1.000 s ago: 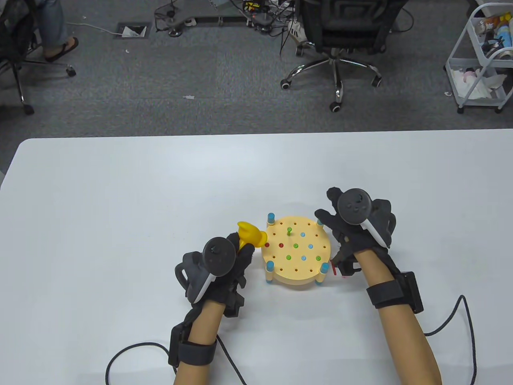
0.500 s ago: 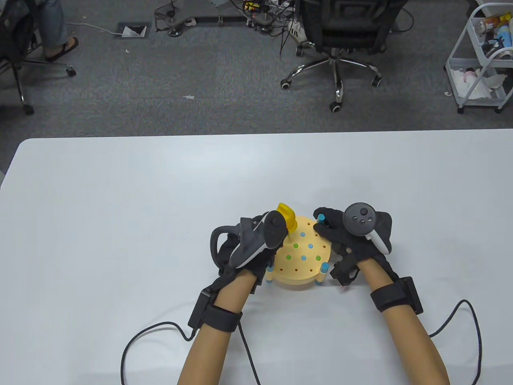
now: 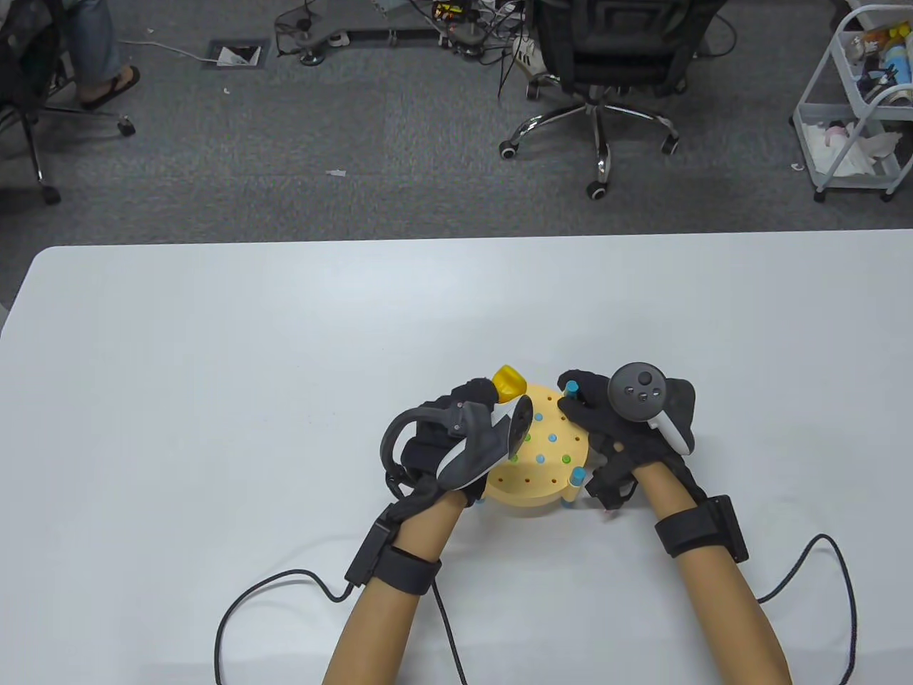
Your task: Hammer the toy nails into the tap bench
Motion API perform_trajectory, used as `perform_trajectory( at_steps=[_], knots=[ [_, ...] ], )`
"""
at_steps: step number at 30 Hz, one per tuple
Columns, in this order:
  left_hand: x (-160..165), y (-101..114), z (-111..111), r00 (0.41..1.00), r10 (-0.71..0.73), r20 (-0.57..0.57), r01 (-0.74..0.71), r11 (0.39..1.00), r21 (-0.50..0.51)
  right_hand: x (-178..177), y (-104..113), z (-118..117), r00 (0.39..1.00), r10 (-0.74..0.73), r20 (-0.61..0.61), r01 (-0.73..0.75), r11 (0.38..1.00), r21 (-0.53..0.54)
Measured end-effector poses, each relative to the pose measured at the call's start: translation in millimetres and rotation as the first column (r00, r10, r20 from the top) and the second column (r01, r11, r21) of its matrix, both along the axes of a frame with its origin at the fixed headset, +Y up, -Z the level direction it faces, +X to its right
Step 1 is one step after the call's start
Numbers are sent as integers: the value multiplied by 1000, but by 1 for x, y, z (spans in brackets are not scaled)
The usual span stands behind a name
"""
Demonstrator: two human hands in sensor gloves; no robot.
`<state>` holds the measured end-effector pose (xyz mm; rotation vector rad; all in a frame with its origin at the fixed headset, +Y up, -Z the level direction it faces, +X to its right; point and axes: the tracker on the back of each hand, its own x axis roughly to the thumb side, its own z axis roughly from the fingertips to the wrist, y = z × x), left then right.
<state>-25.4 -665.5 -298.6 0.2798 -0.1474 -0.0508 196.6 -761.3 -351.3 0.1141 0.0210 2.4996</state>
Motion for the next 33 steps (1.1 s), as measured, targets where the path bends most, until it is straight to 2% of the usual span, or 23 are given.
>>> perform_trajectory(
  at_steps=[1,2,3,4,5,6,7,8,9,10,11,12,13,14,15,16,18,20,21,23,24,28,33],
  knots=[
    [7,-11,-7,997,13,76,-4,993,-115,0,0,0,1000,0,3,0,1000,2],
    [13,-26,-19,987,-125,96,151,925,-350,-1,0,0,1000,3,4,-3,1000,2],
    [14,-13,-9,951,-309,-7,295,915,-274,-1,0,1,1000,7,7,-7,1000,6],
    [16,-10,-6,956,-295,0,292,948,-129,-1,-1,1,1000,3,9,-4,1000,7],
    [15,-5,-3,969,-245,-36,243,969,-49,-1,-1,1,1000,0,8,0,1000,4],
    [13,-5,-2,989,-149,13,149,987,-56,0,-1,1,1000,-1,6,1,1000,0],
    [17,-17,-7,992,-90,88,104,980,-172,0,-1,1,1000,-2,8,2,1000,2],
    [16,-20,-13,979,-202,-23,183,927,-328,-1,-1,1,1000,-3,11,3,1000,2],
    [16,-14,-12,960,-278,8,263,899,-350,-1,0,1,1000,1,12,-1,1000,-2],
    [17,-7,-9,961,-275,21,272,933,-236,-2,1,1,1000,12,13,-12,1000,0],
    [16,2,-4,963,-269,-22,265,957,-116,-1,1,1,1000,21,8,-21,1000,0],
    [14,8,1,980,-197,-4,197,980,-41,-1,0,1,1000,18,7,-18,1000,0],
    [15,2,-1,994,-95,50,97,994,-49,-1,-1,1,1000,5,12,-5,1000,0],
    [23,-26,-17,988,-87,128,123,945,-302,-1,-1,1,1000,-5,17,5,1000,-4],
    [22,-19,-17,956,-294,-7,262,863,-433,-1,0,1,1000,1,18,-1,1000,-11],
    [26,-12,-13,949,-303,82,311,869,-385,-1,0,2,1000,13,21,-13,1000,-3],
    [28,-2,-4,972,-231,32,233,965,-120,-1,0,1,1000,17,17,-17,1000,-3],
    [17,10,5,998,-28,50,31,997,-69,0,-1,1,1000,-1,19,1,1000,-4],
    [8,12,10,990,120,77,-114,991,-75,0,-1,1,1000,-5,18,5,1000,-9],
    [-8,13,14,965,246,94,-231,962,-149,0,-1,1,1000,6,15,-6,1000,-10],
    [-16,12,16,956,280,84,-261,947,-187,0,-1,1,1000,8,16,-8,1000,-9],
    [-54,4,25,933,358,47,-343,919,-194,6,0,4,1000,-21,11,22,999,-30],
    [-106,-7,34,889,454,-52,-454,865,-213,37,8,25,987,-70,144,63,997,49]
  ],
)
